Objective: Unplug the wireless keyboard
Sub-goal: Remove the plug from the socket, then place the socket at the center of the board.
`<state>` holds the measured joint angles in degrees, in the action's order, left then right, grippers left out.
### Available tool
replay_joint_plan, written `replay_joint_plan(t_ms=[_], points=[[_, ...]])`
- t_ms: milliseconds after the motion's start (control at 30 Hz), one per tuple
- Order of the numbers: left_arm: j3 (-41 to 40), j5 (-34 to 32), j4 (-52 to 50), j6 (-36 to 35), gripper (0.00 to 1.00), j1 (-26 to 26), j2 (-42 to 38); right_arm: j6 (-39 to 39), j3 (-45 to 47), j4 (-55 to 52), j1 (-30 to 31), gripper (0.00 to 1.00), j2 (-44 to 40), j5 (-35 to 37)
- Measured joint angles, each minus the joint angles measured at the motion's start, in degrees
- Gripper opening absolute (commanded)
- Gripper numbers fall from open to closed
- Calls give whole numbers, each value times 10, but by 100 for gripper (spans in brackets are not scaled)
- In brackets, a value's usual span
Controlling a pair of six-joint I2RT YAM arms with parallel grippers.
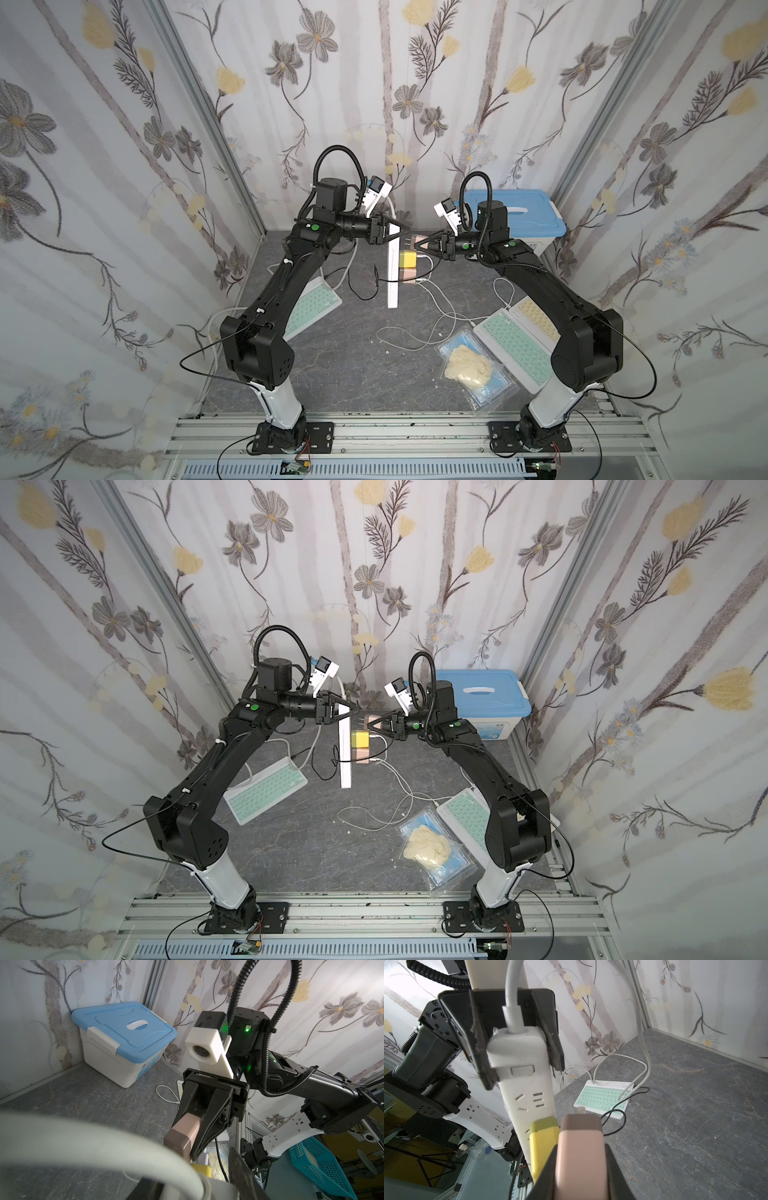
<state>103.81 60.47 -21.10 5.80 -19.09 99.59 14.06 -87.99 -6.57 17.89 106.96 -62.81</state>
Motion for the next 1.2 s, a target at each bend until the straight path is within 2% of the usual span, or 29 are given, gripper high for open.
replay_joint_plan(t_ms=[133,433,700,1200], points=[[-21,-27,23,12,0,12,-4,16,17,14,-8,0,-23,5],[-54,-115,121,93,0,19,14,58,72,47,0,0,-86,33],[-72,-189,213,180,0,21,79,85,129,72,49,0,-113,58],[-78,-268,282,237,0,17,214,101,177,70,57,0,-121,92]])
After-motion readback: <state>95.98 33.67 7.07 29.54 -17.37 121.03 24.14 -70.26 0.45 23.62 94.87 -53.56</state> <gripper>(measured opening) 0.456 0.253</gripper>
